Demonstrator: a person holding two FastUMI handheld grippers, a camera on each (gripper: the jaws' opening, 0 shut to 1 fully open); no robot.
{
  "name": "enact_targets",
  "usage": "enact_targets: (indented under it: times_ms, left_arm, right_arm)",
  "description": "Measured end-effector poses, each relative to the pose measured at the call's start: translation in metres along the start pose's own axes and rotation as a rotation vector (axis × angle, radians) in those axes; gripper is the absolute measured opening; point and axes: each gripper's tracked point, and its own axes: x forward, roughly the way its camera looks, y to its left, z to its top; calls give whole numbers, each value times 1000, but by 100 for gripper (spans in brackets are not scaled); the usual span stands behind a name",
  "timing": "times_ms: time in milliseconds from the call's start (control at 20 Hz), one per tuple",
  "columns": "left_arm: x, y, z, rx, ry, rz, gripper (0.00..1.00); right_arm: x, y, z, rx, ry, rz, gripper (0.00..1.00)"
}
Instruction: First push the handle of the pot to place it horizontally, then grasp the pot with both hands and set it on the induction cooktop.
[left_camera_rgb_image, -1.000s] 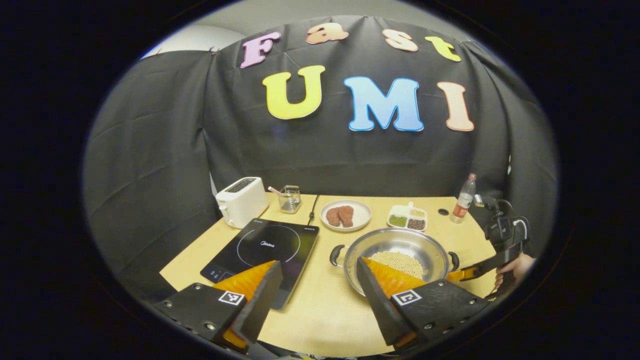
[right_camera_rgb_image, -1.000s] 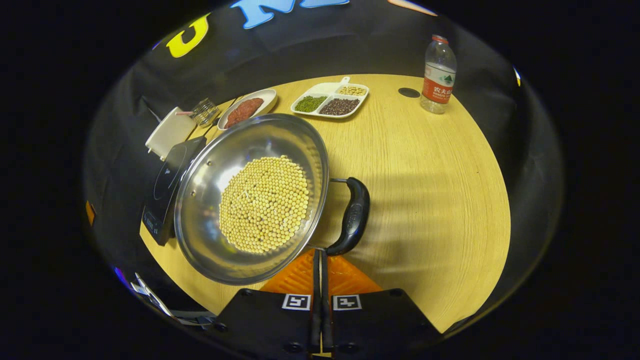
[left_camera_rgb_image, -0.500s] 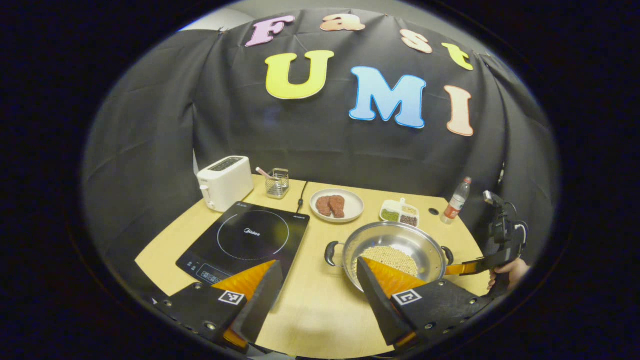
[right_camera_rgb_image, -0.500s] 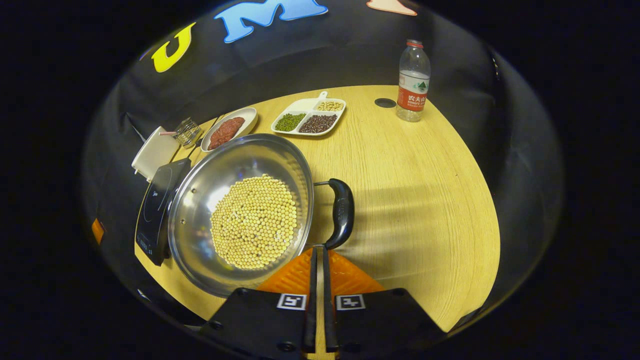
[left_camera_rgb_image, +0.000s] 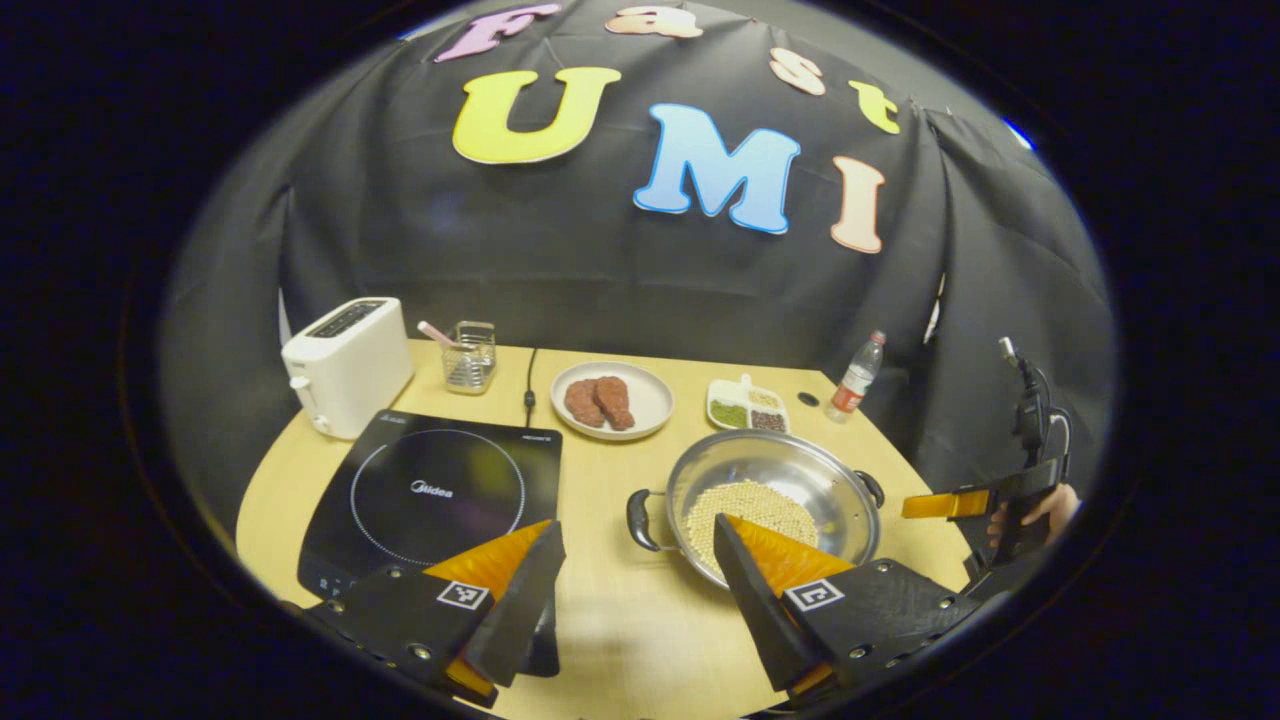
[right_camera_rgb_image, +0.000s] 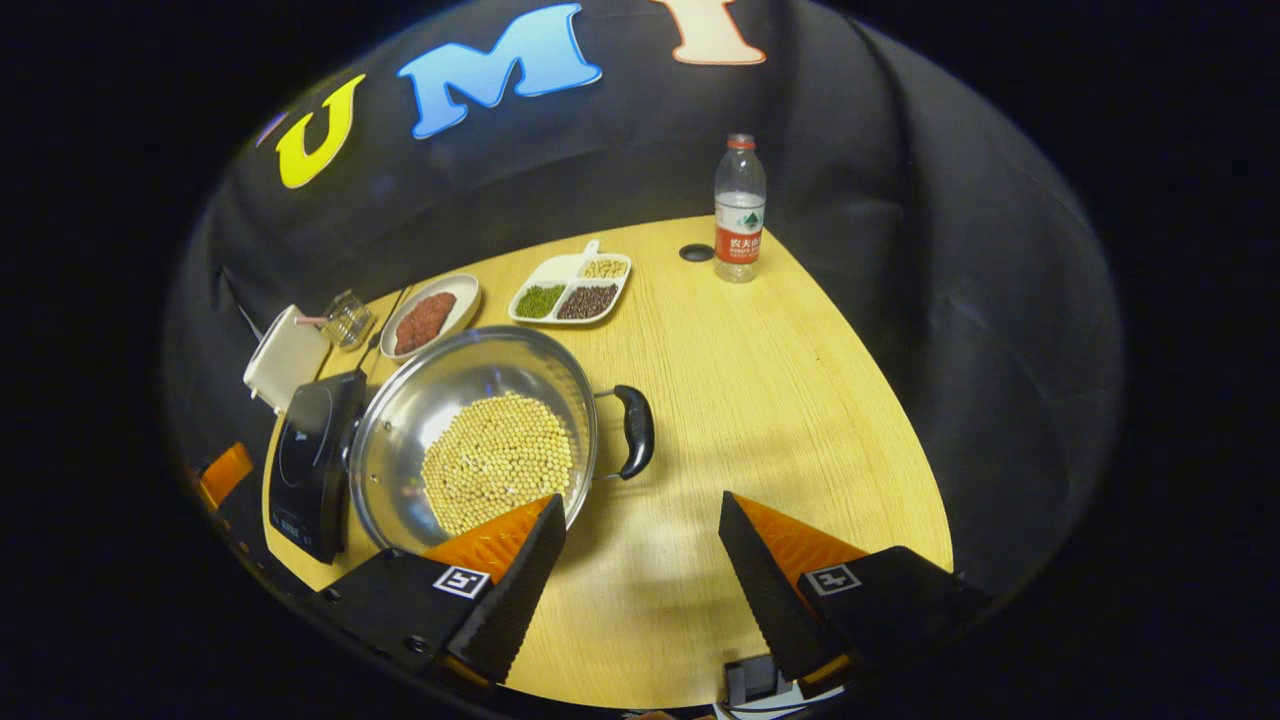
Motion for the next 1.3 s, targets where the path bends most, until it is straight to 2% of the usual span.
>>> enact_targets:
  times_ms: [150, 350, 550, 700, 1100, 1200, 1250, 1300]
  left_arm:
    - [29, -4, -4, -8, 51, -69, 91]
    - [69, -13, -16, -46, 121, -122, 91]
    - [114, -11, -44, -128, 209, -98, 91]
    - [141, -10, -65, -213, 264, -87, 91]
    - [183, -8, -102, -237, 339, -86, 92]
    - [188, -9, -102, -243, 329, -90, 89]
    - [188, -11, -102, -246, 330, -99, 82]
    - [189, -13, -103, -246, 332, -97, 80]
  right_arm:
    - [3, 8, 14, 57, -27, 1, 98]
    - [29, 18, 32, 141, -19, 35, 98]
    - [62, 14, 36, 180, 10, 45, 98]
    - [84, 18, 24, 129, 65, 75, 98]
    - [124, 31, -4, -6, 148, 109, 97]
    - [128, 27, -5, -14, 148, 98, 96]
    - [129, 25, -4, -17, 139, 92, 90]
    - [132, 21, -4, -21, 135, 78, 89]
